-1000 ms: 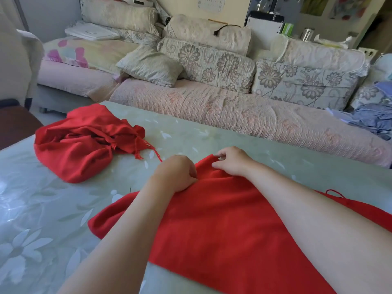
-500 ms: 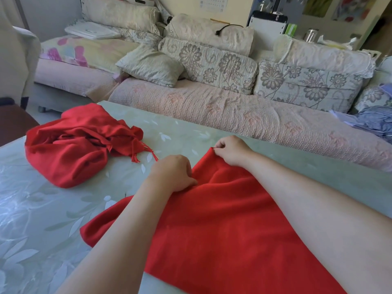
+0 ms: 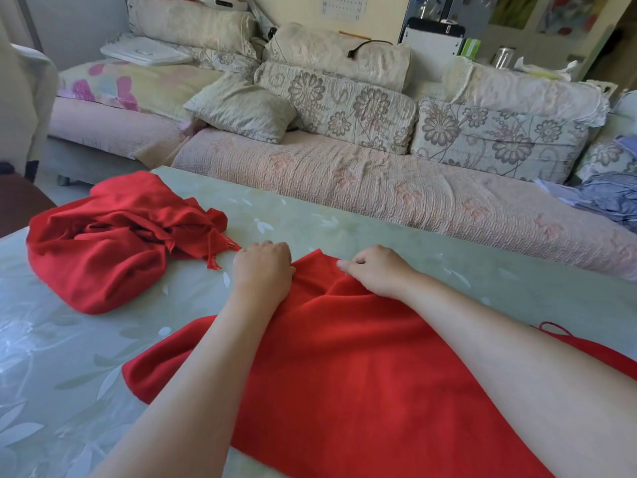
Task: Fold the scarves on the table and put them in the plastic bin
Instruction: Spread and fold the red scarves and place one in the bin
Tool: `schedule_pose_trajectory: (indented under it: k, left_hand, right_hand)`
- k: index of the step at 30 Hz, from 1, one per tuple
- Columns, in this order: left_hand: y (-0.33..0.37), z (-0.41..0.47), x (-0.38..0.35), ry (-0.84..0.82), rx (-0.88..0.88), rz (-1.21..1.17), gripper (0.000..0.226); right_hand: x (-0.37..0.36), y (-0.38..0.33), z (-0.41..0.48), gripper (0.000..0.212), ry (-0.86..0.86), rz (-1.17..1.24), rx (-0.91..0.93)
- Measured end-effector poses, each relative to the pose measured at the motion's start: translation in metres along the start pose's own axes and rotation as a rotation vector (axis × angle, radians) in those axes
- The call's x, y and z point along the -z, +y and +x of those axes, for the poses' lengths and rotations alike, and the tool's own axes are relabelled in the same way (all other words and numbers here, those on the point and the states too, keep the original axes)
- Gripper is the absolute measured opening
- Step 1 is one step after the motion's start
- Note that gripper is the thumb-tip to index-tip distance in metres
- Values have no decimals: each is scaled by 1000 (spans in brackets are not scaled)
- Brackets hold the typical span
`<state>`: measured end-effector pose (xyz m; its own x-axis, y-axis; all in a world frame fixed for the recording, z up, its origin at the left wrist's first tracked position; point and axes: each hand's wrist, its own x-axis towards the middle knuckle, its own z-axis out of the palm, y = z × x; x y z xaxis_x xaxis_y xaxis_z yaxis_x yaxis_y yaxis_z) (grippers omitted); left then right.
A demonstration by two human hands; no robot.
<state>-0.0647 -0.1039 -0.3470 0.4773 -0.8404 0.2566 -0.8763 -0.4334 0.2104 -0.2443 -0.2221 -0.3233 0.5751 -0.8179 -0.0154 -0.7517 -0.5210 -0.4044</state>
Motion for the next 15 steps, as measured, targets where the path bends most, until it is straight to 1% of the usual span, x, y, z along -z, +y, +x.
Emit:
schedule_pose_trajectory:
  k: [2, 5, 8, 10, 12, 15]
  left_hand:
    - [0, -1, 3, 47, -72, -19, 27]
    - [-1, 0, 11, 81, -135, -82, 24]
    - [-3, -1, 16, -38, -204, -184, 20]
    - [-4, -5, 15, -100, -223, -247, 20]
    - [-4, -6, 14, -76, -211, -292, 21]
    - [-6, -3, 25, 33, -149, -437, 27]
  right_hand:
    - [0, -9, 3, 61, -72, 49, -72]
    - [3, -25, 11, 47, -159, 118, -126]
    - [2, -40, 15, 33, -244, 49, -140]
    - [1, -47, 17, 25, -266, 58, -130]
    - [2, -51, 20, 23, -178, 170, -105]
    - [4, -59, 29, 28, 11, 291, -42]
